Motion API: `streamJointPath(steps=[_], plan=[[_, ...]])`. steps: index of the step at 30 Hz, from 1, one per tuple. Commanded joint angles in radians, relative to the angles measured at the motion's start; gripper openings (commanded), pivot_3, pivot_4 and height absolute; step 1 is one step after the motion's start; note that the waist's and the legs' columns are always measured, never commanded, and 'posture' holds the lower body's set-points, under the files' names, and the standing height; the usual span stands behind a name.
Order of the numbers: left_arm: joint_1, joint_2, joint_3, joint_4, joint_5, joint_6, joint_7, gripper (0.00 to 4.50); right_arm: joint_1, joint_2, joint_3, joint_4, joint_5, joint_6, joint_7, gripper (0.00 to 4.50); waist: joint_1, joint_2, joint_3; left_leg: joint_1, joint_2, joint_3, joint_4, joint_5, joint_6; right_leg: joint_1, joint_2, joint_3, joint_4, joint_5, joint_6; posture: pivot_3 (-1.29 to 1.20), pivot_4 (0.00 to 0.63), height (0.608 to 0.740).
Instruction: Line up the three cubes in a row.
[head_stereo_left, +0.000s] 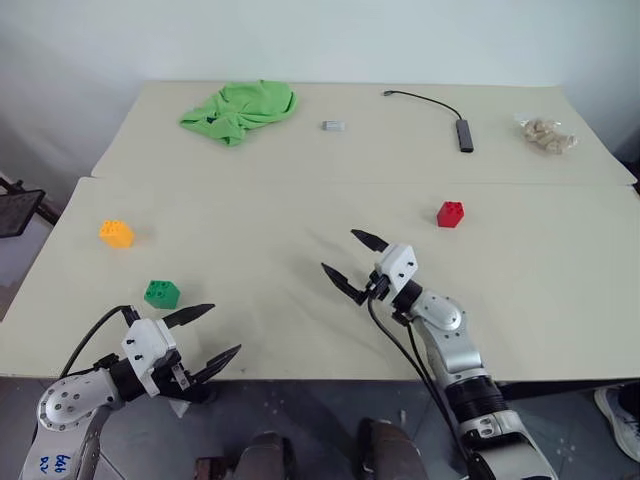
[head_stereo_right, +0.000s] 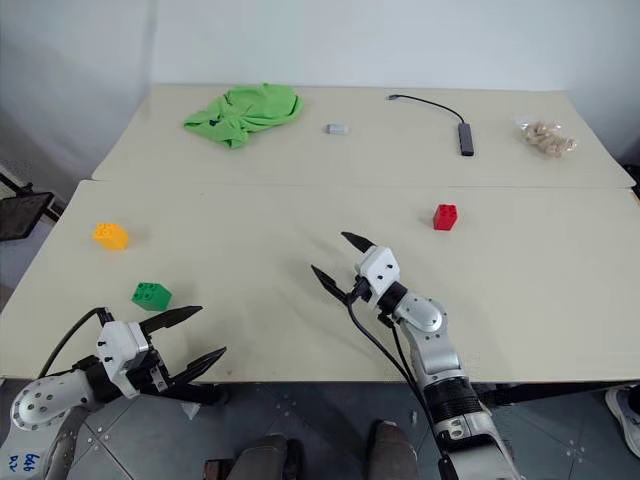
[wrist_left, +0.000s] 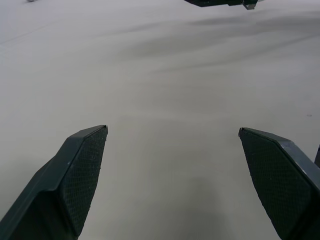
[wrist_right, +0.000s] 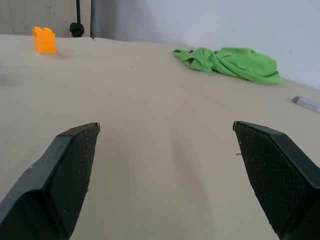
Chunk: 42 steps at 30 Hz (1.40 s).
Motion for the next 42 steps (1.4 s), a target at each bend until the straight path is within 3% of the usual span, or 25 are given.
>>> streamJointPath(steps=[1, 5, 9, 14, 17, 22, 25, 29, 31, 38, 42], plan=[[-0.002, -0.007, 0.018, -0.034, -0.024, 0.000, 0.013, 4.47, -0.007, 0.004, 0.004, -0.018, 0.013, -0.028, 0.012, 4.50, 0.000, 0.000, 0.000, 0.000, 0.000, 0.000, 0.000, 0.000, 0.000, 0.000, 0.000, 0.000, 0.000, 0.000, 0.000, 0.00, 0.150, 0.740], [0.000, 0.018, 0.024, -0.096, -0.128, 0.107, -0.016, 4.47, 0.039, -0.019, -0.012, -0.142, 0.157, 0.063, 0.121, 4.50, 0.001, 0.000, 0.000, 0.000, 0.000, 0.000, 0.000, 0.000, 0.000, 0.000, 0.000, 0.000, 0.000, 0.000, 0.000, 0.00, 0.150, 0.740], [-0.069, 0.043, 0.003, -0.147, -0.208, 0.238, -0.014, 4.47, 0.113, -0.140, -0.114, -0.321, 0.268, 0.175, 0.151, 4.50, 0.010, 0.000, 0.000, -0.001, 0.000, -0.001, 0.000, 0.000, 0.000, 0.000, 0.000, 0.000, 0.000, 0.000, 0.000, 0.00, 0.150, 0.740], [-0.302, 0.015, -0.110, -0.094, -0.121, 0.254, 0.015, 4.47, 0.279, -0.333, -0.389, -0.430, 0.332, 0.274, 0.070, 4.50, 0.051, 0.000, 0.000, -0.001, -0.001, -0.001, 0.001, 0.000, 0.000, 0.001, 0.000, 0.000, -0.002, 0.000, 0.000, 0.00, 0.150, 0.740], [-0.405, 0.000, -0.178, -0.025, -0.061, 0.267, 0.020, 4.47, 0.380, -0.375, -0.517, -0.396, 0.334, 0.282, 0.029, 4.50, 0.052, 0.000, 0.000, 0.000, -0.002, 0.001, 0.001, 0.000, 0.000, 0.002, 0.000, 0.000, -0.003, 0.000, 0.000, 0.00, 0.150, 0.740], [-0.565, -0.090, -0.236, 0.097, -0.047, 0.314, 0.052, 4.47, 0.485, -0.404, -0.592, -0.320, 0.279, 0.287, -0.010, 4.50, 0.045, 0.000, 0.000, 0.000, -0.001, 0.002, 0.001, 0.000, 0.001, 0.002, 0.000, 0.001, -0.003, 0.000, 0.000, 0.00, 0.150, 0.740], [-0.582, -0.099, -0.254, 0.111, -0.046, 0.313, 0.019, 4.47, 0.405, -0.405, -0.540, -0.330, 0.244, 0.379, -0.094, 4.50, 0.021, 0.000, 0.000, 0.002, -0.001, 0.006, 0.001, 0.000, 0.001, 0.002, 0.000, 0.004, -0.004, 0.000, 0.000, 0.00, 0.150, 0.740], [-0.596, -0.088, -0.263, 0.108, -0.071, 0.330, -0.045, 4.47, 0.144, -0.391, -0.424, -0.376, 0.228, 0.740, -0.285, 4.50, -0.002, 0.001, 0.000, 0.004, -0.001, 0.008, 0.001, 0.001, 0.001, 0.001, 0.000, 0.008, -0.001, 0.000, 0.000, 0.00, 0.150, 0.740], [-0.602, -0.088, -0.263, 0.106, -0.071, 0.332, -0.060, 4.47, 0.033, -0.381, -0.375, -0.356, 0.197, 0.824, -0.334, 4.50, 0.001, 0.001, 0.000, 0.005, -0.001, 0.010, 0.001, 0.001, 0.001, 0.000, 0.000, 0.011, 0.002, 0.000, 0.000, 0.00, 0.150, 0.740], [-0.580, -0.090, -0.275, 0.063, -0.069, 0.383, -0.048, 4.47, -0.287, -0.292, -0.322, -0.015, 0.084, 0.846, -0.520, 4.50, 0.027, 0.001, 0.000, -0.002, -0.002, 0.007, 0.002, 0.001, 0.002, -0.003, 0.000, 0.010, -0.001, 0.002, 0.003, 0.00, 0.150, 0.740], [-0.540, -0.069, -0.277, 0.004, -0.078, 0.456, -0.044, 4.47, -0.366, -0.264, -0.291, 0.163, 0.037, 0.773, -0.532, 4.50, 0.024, 0.001, 0.000, -0.003, -0.003, 0.007, 0.000, 0.001, 0.002, -0.005, 0.000, 0.011, -0.001, 0.002, 0.003, 0.00, 0.150, 0.740]])
